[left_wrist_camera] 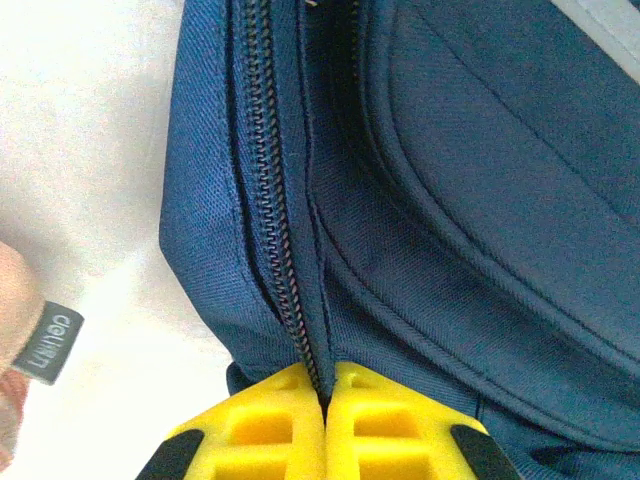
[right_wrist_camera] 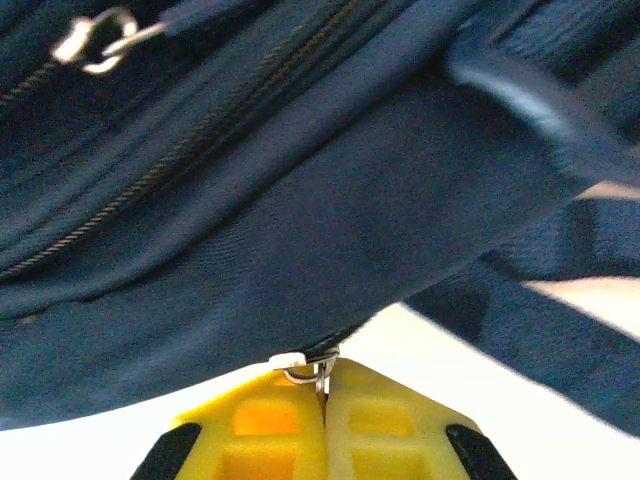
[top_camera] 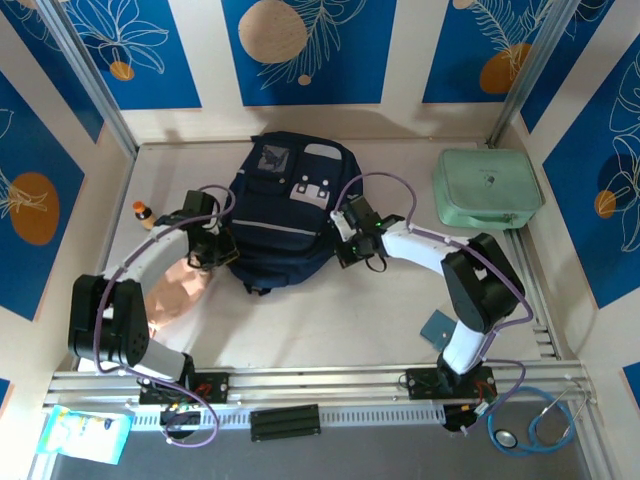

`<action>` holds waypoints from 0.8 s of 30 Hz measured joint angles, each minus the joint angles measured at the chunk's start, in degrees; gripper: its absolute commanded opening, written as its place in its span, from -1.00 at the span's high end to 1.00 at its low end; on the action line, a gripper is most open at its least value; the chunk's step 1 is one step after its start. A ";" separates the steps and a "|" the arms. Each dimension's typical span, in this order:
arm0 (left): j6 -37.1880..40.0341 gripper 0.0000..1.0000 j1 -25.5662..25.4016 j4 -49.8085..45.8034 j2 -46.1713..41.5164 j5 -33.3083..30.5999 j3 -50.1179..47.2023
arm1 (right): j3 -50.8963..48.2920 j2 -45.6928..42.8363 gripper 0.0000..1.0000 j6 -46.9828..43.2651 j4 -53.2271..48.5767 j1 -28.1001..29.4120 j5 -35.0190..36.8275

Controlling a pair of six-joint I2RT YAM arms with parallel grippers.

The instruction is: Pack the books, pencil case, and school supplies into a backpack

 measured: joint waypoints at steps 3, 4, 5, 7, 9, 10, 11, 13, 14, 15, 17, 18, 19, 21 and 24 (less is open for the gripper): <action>3.30 1.00 -0.02 -1.75 0.00 -0.15 1.29 | 1.73 0.33 1.00 -2.01 -0.26 -3.63 -2.16; 4.28 1.00 -0.02 -2.27 0.00 -0.15 1.64 | 2.78 0.74 1.00 -2.25 -0.39 -4.83 -2.78; 5.14 1.00 -0.02 -2.54 0.00 -0.13 1.86 | 3.58 1.14 1.00 -2.25 -0.46 -5.64 -2.91; 6.49 1.00 -0.04 -2.84 0.02 0.28 2.14 | 5.35 2.21 0.87 -2.01 -0.94 -6.97 -3.04; 7.26 1.00 -0.07 -3.06 0.11 0.55 2.36 | 6.71 3.26 0.83 -1.49 -1.60 -7.43 -2.80; 7.54 1.00 -0.07 -3.08 0.11 0.61 2.38 | 7.08 3.69 0.81 -1.29 -1.70 -7.45 -2.36; 7.89 1.00 -0.07 -3.13 0.11 0.70 2.38 | 7.19 3.91 0.75 -0.98 -1.81 -7.45 -2.01; 8.28 1.00 -0.09 -3.28 0.11 0.94 2.38 | 7.58 4.59 0.74 0.04 -2.25 -7.45 -0.22; 8.39 1.00 -0.09 -3.28 0.11 1.14 2.38 | 8.00 5.09 0.69 0.61 -2.60 -7.45 0.70; 8.48 1.00 -0.09 -3.28 0.11 1.60 2.38 | 8.55 5.73 0.64 1.57 -2.93 -7.43 2.10; 8.48 1.00 -0.13 -3.26 0.11 2.54 2.38 | 9.55 6.78 0.55 3.34 -3.89 -7.41 4.44; 8.48 1.00 -0.17 -3.19 0.11 3.23 2.38 | 9.88 7.08 0.53 4.24 -4.35 -7.41 5.42; 8.46 1.00 -0.20 -3.06 0.11 4.00 2.38 | 9.94 7.10 0.52 4.72 -4.50 -7.41 6.03; 8.39 1.00 -0.24 -2.54 0.07 5.88 2.12 | 9.68 6.80 0.43 4.90 -4.24 -7.41 6.25; 7.52 1.00 -0.81 -0.55 -0.83 8.17 0.31 | 7.23 4.50 0.38 3.61 -3.23 -7.28 5.55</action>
